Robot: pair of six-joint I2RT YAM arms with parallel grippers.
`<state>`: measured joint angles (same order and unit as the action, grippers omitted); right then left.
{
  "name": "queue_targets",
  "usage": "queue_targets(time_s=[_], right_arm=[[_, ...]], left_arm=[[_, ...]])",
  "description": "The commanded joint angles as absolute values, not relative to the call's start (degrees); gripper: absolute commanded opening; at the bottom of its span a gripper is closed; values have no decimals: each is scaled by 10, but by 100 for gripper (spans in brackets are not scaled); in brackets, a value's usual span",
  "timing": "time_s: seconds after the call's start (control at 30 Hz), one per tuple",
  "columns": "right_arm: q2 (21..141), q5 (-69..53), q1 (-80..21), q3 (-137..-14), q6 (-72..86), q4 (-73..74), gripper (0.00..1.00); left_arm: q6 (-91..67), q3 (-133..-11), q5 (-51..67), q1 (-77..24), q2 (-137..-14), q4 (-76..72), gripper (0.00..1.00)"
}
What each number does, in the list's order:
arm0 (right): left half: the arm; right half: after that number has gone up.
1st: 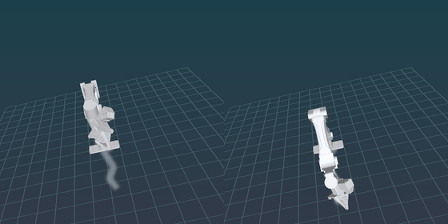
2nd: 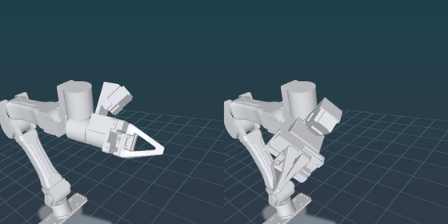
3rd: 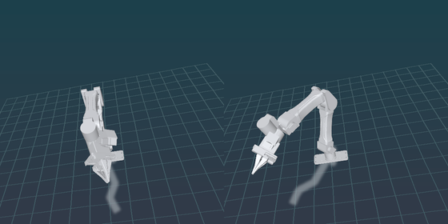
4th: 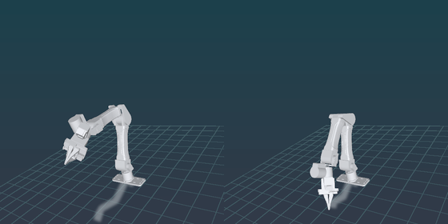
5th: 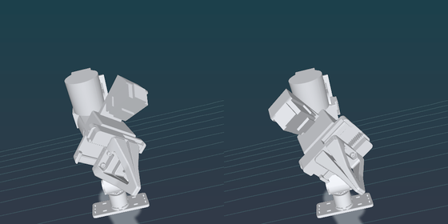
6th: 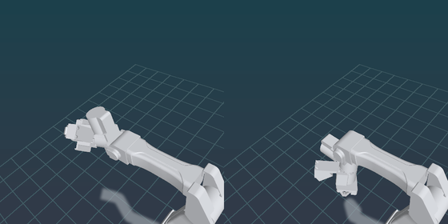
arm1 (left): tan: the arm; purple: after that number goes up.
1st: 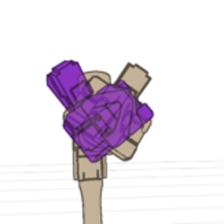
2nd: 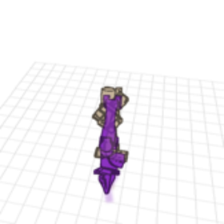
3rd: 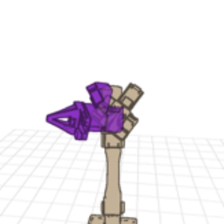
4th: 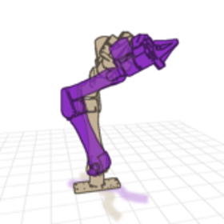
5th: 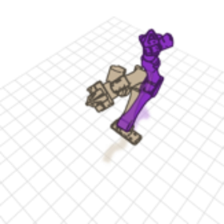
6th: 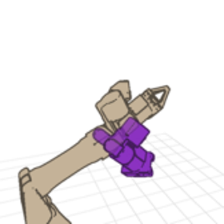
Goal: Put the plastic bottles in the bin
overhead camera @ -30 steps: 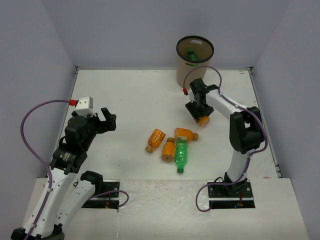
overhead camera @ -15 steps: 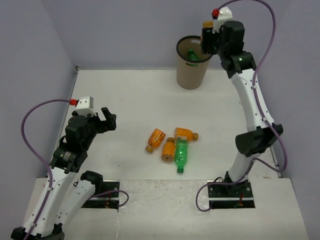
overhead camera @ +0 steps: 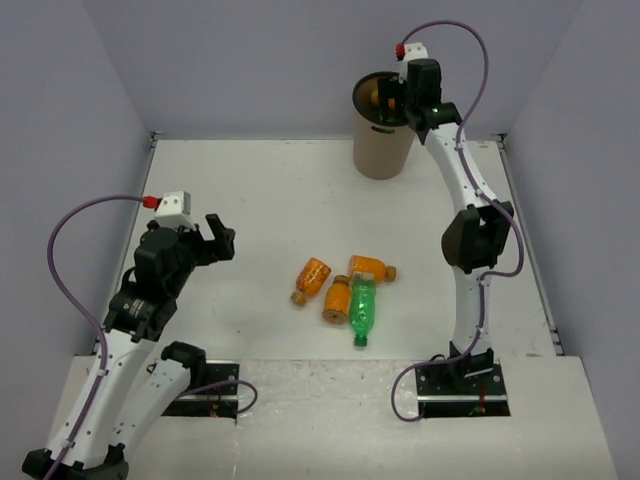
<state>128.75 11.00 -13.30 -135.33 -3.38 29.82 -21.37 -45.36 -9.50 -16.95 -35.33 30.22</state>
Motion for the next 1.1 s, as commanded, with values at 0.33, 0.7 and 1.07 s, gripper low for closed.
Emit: queue_targets(time_s=[0.33,0.7,1.07], right_arm=[[810,41,-160,-1032,172,261,99],[510,-160,-178,-551,236,152,99],[418,-220,-179,-494,214,164,99]], left_arm=[[-274,-517,-106,-355,-531,294,100],[-305,-489,-282,-599,-748,204,100],[-291,-450,-302,-578,-864,92,95]])
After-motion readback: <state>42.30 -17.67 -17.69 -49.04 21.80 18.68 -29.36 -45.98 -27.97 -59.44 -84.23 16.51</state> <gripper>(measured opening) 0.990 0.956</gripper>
